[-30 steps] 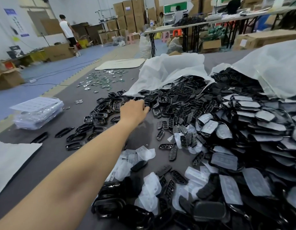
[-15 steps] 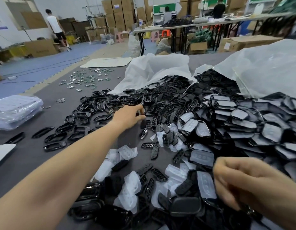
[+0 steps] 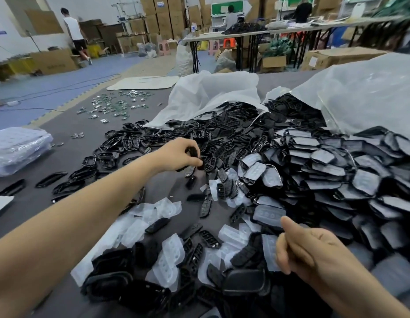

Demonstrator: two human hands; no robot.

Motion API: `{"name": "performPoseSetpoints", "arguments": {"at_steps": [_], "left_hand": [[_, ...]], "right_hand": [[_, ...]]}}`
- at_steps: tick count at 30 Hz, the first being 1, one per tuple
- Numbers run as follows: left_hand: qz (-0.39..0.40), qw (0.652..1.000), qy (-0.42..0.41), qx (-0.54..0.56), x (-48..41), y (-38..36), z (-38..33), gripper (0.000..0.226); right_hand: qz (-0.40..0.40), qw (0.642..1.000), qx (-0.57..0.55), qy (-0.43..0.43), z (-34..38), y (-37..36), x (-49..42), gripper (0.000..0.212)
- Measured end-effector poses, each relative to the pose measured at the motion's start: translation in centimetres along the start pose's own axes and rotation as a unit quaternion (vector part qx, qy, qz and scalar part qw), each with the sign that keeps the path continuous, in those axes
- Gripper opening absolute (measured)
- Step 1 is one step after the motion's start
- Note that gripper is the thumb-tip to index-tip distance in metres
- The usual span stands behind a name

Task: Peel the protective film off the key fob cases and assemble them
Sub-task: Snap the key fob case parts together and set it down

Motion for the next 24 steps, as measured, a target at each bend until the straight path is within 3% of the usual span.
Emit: {"name": "performPoseSetpoints", "arguments": {"at_steps": [1, 4, 8, 13, 18, 24], "left_hand": [[-0.025, 0.999, -0.005, 0.032, 1.0, 0.7, -1.3, 0.011], [-0.084, 0.978, -0.044, 0.183, 6.0, 0.7, -6.0, 0.010], [-0.056, 0.934, -0.038, 0.352, 13.4, -5.0, -10.5, 0.011], [-0.047, 0.883, 0.060, 0.463, 15.0, -8.5, -10.1, 0.013], [-0.017, 0.764, 0.167, 0.623, 15.2, -9.7, -8.5, 0.023], [0.008, 0.732, 0.182, 0.657, 15.3, -9.8, -8.8, 0.025]], "right_hand": [[-0.004, 1.000, -0.008, 0.014, 0.0, 0.0, 0.0, 0.067], [-0.038, 0.995, 0.003, 0.091, 0.9, 0.1, 0.2, 0.022], [-0.093, 0.976, 0.035, 0.194, 2.0, 0.6, 0.7, 0.029], [-0.115, 0.955, 0.086, 0.260, 2.6, 0.7, 1.5, 0.001], [-0.187, 0.955, 0.041, 0.225, 2.3, 1.8, 1.3, 0.016], [-0.179, 0.954, 0.052, 0.234, 2.4, 1.9, 1.3, 0.020]]}}
Point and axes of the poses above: each hand's wrist, its own x-axis away from the middle knuckle, its own y-axis out of the back of the hand, z = x × y, the point moved 5 cm from there along -x, towards the middle knuckle, and after that the axes turned 14 degrees about -z, right-handed, at the moved point
